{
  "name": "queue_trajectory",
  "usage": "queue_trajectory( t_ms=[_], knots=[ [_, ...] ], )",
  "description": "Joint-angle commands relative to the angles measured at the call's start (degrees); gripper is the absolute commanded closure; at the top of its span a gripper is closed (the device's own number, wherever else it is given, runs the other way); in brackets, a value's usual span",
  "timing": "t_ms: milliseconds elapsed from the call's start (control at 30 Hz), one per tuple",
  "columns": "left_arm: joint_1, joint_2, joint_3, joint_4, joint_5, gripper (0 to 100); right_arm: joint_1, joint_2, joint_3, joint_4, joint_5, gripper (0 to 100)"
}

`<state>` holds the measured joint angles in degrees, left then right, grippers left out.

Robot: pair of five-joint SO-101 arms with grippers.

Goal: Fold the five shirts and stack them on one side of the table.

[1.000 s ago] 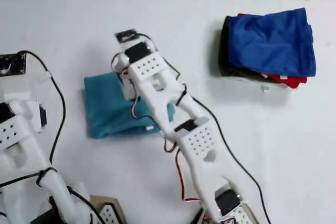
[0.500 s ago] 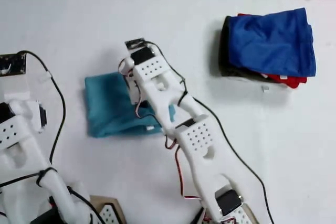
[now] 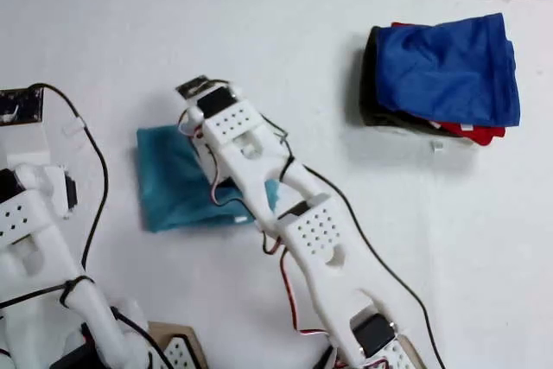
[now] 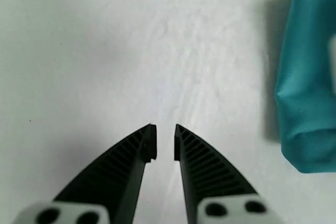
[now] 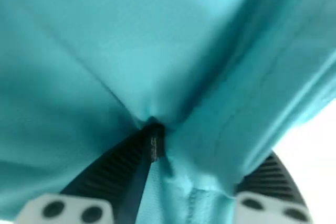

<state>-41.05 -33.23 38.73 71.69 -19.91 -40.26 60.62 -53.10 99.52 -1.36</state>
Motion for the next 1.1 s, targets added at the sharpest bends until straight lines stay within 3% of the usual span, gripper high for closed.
queue_trajectory(
  t_ms=[0, 133, 433, 800, 1067],
  knots=[
    [-0.53, -0.53, -1.98, -0.35, 0.18, 91, -1.98, 1.71, 0.79, 1.36, 1.05, 88.2],
    [-0.53, -0.53, -1.98, -0.35, 0.18, 91, -1.80, 1.71, 0.97, 1.36, 7.12, 98.3],
    [-0.44, -0.26, -1.89, -0.35, 0.18, 91, 6.37, -8.66, 0.79, 1.45, 6.24, 98.0],
    [-0.26, -0.18, -1.89, -2.46, 0.26, 91, 13.85, -32.75, 1.49, 1.45, 17.93, 98.1],
    [-0.26, -0.53, 3.30, -7.21, 0.26, 91, 24.57, -40.48, 0.97, 1.54, 19.34, 98.1]
  ],
)
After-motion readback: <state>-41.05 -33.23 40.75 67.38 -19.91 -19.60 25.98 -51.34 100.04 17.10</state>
